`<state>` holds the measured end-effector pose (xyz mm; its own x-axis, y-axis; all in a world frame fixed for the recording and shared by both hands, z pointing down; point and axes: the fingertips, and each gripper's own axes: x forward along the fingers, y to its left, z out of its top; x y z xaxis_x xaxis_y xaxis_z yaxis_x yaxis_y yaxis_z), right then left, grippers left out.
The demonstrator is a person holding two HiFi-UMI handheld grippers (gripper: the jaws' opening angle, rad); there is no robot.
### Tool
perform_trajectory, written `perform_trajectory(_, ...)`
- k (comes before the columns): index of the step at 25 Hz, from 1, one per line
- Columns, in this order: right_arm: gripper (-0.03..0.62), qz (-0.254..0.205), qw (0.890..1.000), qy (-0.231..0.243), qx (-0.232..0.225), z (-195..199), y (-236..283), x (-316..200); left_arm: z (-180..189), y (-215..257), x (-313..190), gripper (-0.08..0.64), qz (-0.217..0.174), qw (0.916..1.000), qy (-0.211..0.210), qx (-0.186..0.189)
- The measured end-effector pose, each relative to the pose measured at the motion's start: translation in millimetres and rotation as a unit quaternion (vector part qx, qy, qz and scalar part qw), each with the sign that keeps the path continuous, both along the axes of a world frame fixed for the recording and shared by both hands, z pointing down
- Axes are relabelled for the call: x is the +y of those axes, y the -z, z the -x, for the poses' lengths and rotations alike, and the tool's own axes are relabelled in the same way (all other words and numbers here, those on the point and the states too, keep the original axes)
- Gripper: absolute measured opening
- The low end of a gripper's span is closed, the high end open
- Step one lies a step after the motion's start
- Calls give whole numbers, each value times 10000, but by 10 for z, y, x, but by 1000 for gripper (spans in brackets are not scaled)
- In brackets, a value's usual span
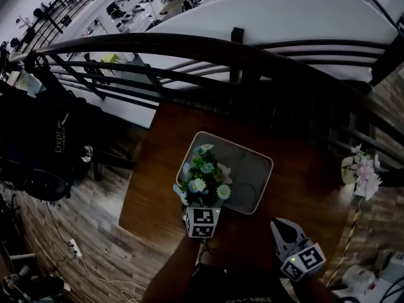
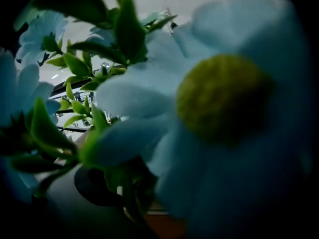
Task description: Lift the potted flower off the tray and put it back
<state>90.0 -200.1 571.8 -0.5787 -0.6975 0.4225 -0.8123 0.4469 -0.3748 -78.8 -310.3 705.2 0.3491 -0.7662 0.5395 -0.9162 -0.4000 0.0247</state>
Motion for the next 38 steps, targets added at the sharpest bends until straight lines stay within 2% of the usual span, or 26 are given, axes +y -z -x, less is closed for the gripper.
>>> perform_trajectory(4, -8, -85, 9999, -111, 13, 67, 113, 73, 54, 185, 143, 505, -14, 9998, -167, 138)
perform_trajectory(7, -8, -147, 9995, -269, -4, 79, 245, 240, 86, 323, 418, 505, 33, 9996, -280, 101)
perform_trajectory(12, -8, -318, 9988, -375, 2, 444, 371, 796, 465, 488, 1108, 506, 0, 9992, -405, 63)
perform_trajectory(14, -8, -442, 9983, -370, -23, 557, 504, 852, 591, 577, 1234, 505, -33, 9992, -397, 39)
perform_trajectory(17, -8, -671, 9971, -349, -22, 684, 745, 759, 714, 628, 1270, 505, -71, 9993, -380, -13)
perform_trajectory(22, -8, -830, 9960, -338, 37, 681, 864, 720, 739, 384, 1391, 505, -77, 9996, -271, -79)
perform_trajectory(29, -8, -636, 9963, -486, 305, 648, 713, 1026, 750, 25, 1412, 505, 51, 9994, -338, -41)
perform_trajectory(38, -8, -570, 9949, -651, 526, 550, 684, 1114, 736, -200, 1254, 506, 44, 9993, -378, 16)
